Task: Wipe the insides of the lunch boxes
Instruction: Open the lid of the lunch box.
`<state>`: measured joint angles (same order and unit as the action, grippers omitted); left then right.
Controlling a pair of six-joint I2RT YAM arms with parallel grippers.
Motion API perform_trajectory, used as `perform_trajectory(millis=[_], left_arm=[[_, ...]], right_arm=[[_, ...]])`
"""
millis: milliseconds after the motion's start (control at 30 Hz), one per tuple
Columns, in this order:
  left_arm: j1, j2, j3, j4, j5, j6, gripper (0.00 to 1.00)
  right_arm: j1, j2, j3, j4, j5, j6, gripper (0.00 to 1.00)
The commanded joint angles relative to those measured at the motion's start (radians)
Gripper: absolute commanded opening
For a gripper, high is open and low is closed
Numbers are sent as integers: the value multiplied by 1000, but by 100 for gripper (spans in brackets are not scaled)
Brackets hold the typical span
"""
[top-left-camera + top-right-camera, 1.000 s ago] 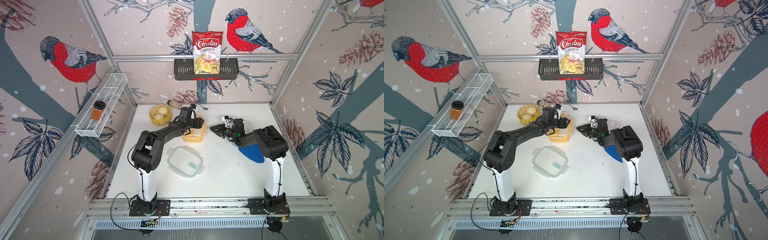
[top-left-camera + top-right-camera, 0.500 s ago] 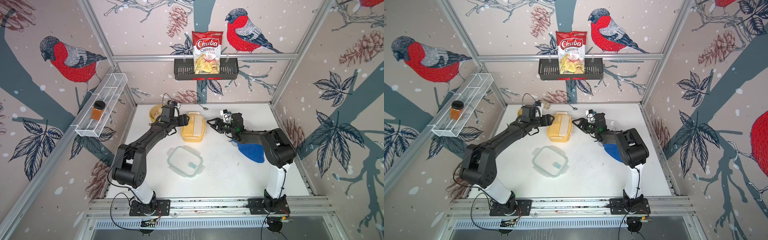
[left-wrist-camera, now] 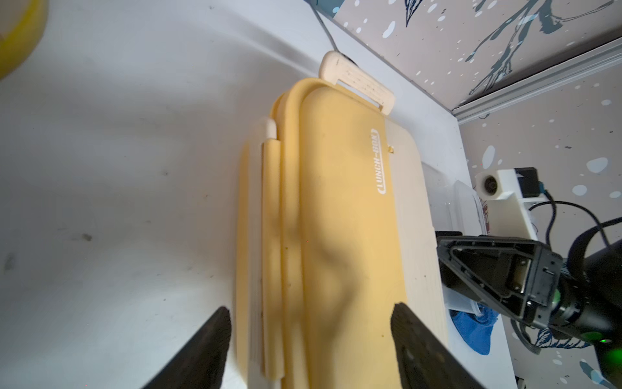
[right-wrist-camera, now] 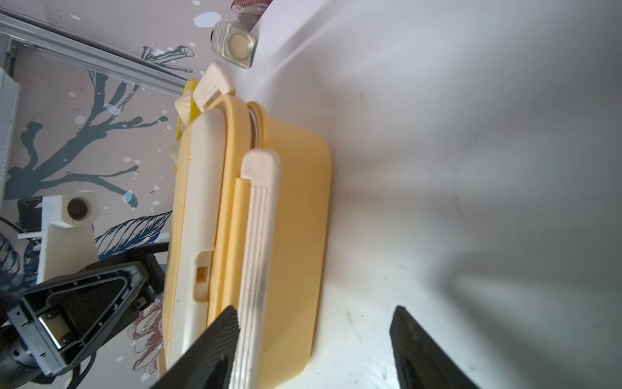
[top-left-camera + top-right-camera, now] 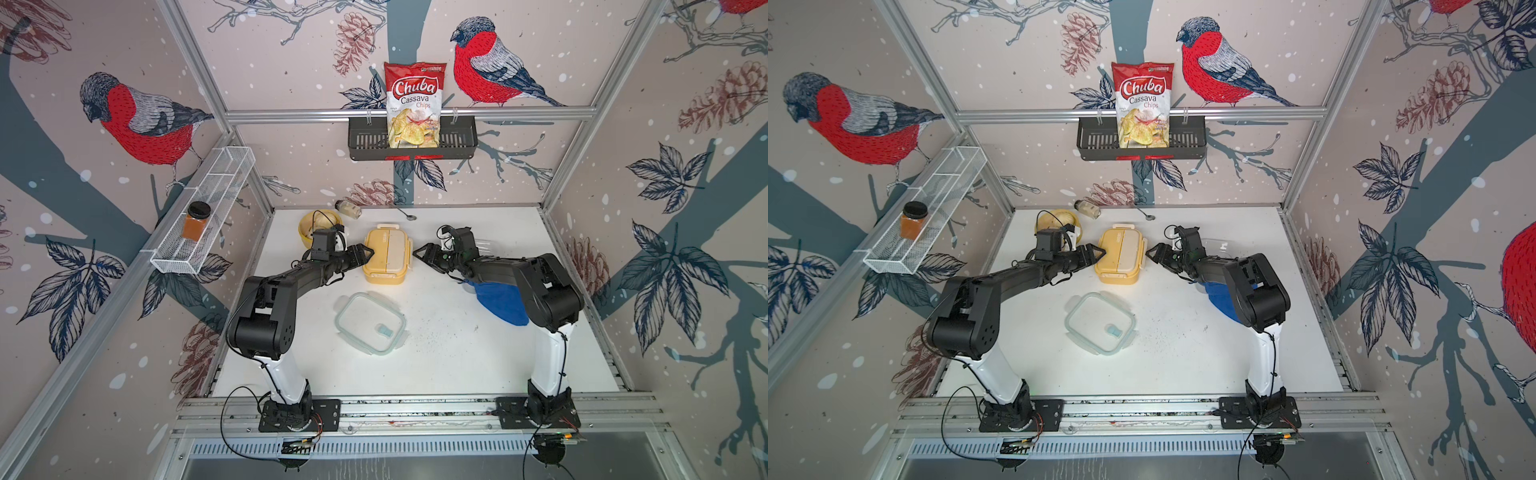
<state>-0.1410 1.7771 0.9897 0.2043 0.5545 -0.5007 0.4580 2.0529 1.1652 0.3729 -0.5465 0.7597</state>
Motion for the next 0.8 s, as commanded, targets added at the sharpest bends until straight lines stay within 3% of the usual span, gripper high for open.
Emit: perform_trajectory(millis=[0,400,767], left_arm=[[0,16,3,62,34,-17,75],[-50,45,26,66,20,-18,73],[-97,60,39,56,-2,-19,72]], right_arm=[[-1,27,7,106,-69,50,69],[-15,60,-60,415,-198,238,58],[-37,1,-80,342,-191,185,45]])
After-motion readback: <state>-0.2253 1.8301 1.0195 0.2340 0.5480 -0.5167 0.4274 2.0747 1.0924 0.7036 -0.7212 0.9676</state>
